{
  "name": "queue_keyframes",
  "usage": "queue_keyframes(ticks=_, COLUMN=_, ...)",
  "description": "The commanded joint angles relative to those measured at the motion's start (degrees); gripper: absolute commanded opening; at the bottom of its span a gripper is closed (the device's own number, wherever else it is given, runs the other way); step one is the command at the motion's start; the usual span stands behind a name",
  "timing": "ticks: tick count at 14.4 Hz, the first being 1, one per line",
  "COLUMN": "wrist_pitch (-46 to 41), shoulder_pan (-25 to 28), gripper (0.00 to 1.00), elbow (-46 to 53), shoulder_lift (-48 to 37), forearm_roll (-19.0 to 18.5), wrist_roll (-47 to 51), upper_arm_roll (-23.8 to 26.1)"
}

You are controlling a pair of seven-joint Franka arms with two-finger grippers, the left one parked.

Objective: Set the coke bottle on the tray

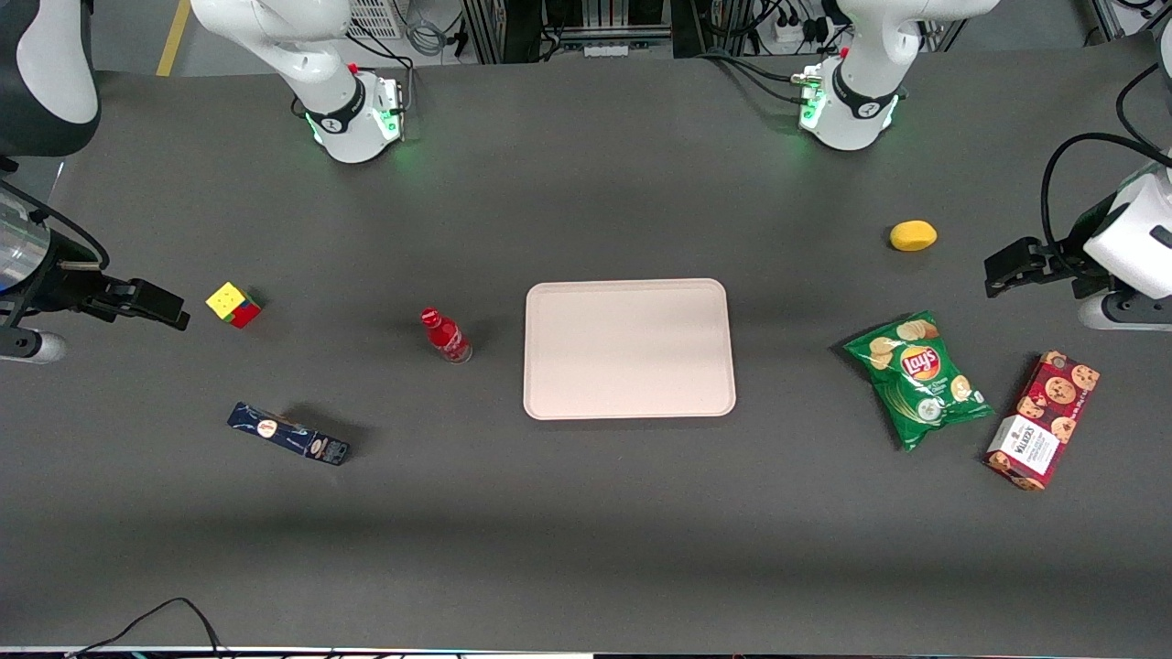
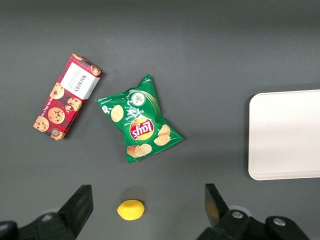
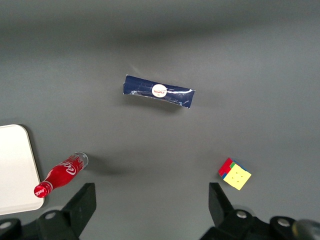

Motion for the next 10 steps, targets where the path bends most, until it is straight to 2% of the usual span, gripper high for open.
queue_keyframes(ticks=1, wrist_pitch=-0.89, shoulder_pan=0.86, gripper=1.00, elbow=0.49, shoulder_lift=-0.02, forearm_roll=-0.34, wrist_roll=-1.20, upper_arm_roll=-0.89)
queue_keyframes(ticks=10, wrist_pitch=-0.97, shoulder_pan=0.51, gripper=1.00, elbow=0.67, shoulder_lift=0.06, forearm_roll=-0.17, wrist_roll=-0.94, upper_arm_roll=-0.98)
